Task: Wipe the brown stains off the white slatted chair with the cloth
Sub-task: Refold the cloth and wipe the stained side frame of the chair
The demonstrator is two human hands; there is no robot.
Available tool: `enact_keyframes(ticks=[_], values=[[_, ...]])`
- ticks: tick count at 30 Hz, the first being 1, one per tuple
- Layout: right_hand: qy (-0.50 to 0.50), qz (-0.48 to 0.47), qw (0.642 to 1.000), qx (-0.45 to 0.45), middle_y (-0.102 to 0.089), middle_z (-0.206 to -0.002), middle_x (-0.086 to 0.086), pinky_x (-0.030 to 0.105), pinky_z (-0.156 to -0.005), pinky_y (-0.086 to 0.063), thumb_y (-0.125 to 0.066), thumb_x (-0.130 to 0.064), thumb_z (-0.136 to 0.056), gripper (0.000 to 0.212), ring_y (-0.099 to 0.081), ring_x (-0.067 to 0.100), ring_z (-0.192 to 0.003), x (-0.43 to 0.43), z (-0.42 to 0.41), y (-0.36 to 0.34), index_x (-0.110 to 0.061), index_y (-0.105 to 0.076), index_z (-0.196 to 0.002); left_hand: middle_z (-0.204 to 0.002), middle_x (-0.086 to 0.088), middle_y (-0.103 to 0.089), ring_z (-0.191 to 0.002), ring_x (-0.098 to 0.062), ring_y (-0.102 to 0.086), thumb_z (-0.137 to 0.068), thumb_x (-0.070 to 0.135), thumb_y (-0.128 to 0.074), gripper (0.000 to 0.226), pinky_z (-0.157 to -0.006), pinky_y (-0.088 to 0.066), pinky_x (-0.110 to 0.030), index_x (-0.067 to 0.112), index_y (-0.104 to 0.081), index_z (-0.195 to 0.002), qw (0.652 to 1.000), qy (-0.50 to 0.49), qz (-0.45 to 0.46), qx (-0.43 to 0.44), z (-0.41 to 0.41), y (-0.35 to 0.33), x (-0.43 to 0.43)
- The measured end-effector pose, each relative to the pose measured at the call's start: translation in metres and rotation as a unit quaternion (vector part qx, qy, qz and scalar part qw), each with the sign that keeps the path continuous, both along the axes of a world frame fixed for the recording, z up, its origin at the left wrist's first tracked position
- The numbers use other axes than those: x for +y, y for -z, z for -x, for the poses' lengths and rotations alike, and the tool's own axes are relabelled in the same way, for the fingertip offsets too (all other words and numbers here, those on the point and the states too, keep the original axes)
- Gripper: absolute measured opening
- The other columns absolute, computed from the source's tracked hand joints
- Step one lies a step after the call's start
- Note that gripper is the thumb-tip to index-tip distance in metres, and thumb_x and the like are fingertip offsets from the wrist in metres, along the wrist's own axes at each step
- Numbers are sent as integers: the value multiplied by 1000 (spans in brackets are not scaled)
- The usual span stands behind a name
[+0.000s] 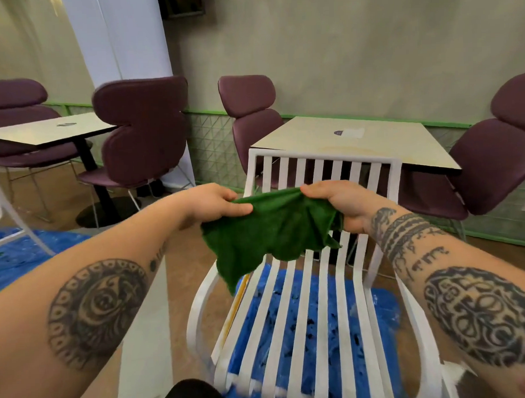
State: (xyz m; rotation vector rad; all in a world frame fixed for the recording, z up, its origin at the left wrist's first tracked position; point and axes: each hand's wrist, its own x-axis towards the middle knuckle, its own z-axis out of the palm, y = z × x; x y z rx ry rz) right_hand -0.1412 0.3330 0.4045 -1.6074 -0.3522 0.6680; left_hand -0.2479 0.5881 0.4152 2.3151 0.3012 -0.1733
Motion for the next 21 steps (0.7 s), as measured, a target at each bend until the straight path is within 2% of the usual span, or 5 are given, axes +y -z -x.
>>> enact_keyframes(ticks=[4,9,12,15,21], values=[[88,-119,987,62,-73,-105,16,43,-85,-60,-61,-28,-99,25,-71,26,-88,41,-5,-6,-8,-68,-111,-120,-12,-73,-107,-27,-72,-102,40,-55,40,-85,-58,-38,10,-64,-128,913,-135,373,-94,-16,22,-9],[-1,-97,995,21,-66,-130,10,42,-96,-52,-32,-71,-96,73,-61,23,-120,98,3,9,-12,-65,-125,-122,-18,-71,-112,-35,-70,-95,74,-33,78,-95,-54,-53,11,-67,-127,804,-150,569,-89,-44,46,-19],[-59,-108,992,33,-65,-131,13,41,-96,-51,-23,-76,-93,84,-61,25,-122,118,-12,24,-11,-64,-127,-118,-15,-73,-95,-29,-76,-102,51,-47,52,-75,-61,-42,10,-67,-127,764,-235,585,-139,-63,64,-1],[18,-139,990,35,-76,-109,10,33,-77,-58,-43,-55,-102,50,-73,22,-95,132,-39,49,-13,-66,-116,-113,-15,-75,-84,-30,-77,-104,30,-51,35,-59,-61,-40,10,-63,-131,728,-324,577,-177,-81,86,29],[87,-8,996,10,-72,-102,7,29,-64,-50,-60,-26,-99,13,-63,16,-81,171,-81,167,-18,-67,-106,-113,-7,-75,-99,-29,-74,-102,22,-56,19,-80,-61,-46,25,-62,-120,740,-371,496,-261,-106,148,95]])
